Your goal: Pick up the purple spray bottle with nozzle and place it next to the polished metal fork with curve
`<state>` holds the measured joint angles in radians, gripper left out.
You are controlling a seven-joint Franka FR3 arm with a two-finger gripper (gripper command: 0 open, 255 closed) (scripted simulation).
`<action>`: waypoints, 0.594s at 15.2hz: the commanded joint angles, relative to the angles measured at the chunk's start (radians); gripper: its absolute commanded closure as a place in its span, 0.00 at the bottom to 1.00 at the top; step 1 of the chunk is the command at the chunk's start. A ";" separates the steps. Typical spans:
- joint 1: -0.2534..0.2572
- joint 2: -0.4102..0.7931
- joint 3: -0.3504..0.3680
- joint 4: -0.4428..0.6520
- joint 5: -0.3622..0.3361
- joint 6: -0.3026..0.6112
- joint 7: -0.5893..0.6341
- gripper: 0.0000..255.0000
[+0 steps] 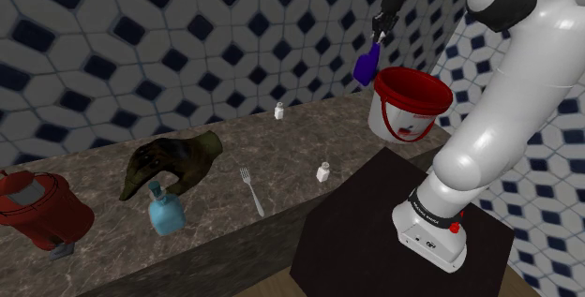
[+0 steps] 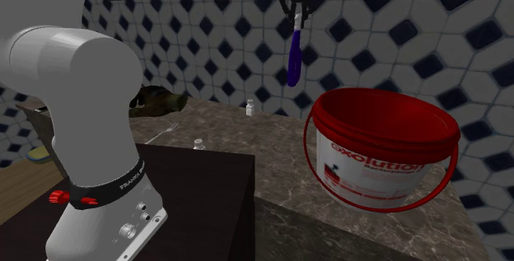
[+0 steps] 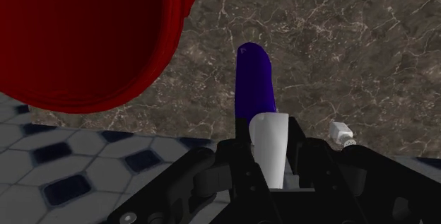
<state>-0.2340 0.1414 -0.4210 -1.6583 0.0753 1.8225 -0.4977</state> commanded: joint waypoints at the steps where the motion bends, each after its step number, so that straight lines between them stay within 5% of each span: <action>1: -0.001 0.000 0.000 0.025 -0.001 -0.026 0.001 1.00; 9: 0.104 -0.231 0.085 -0.238 -0.097 0.026 0.207 1.00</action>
<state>-0.1427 -0.0588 -0.3498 -1.8595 -0.0104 1.8406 -0.3210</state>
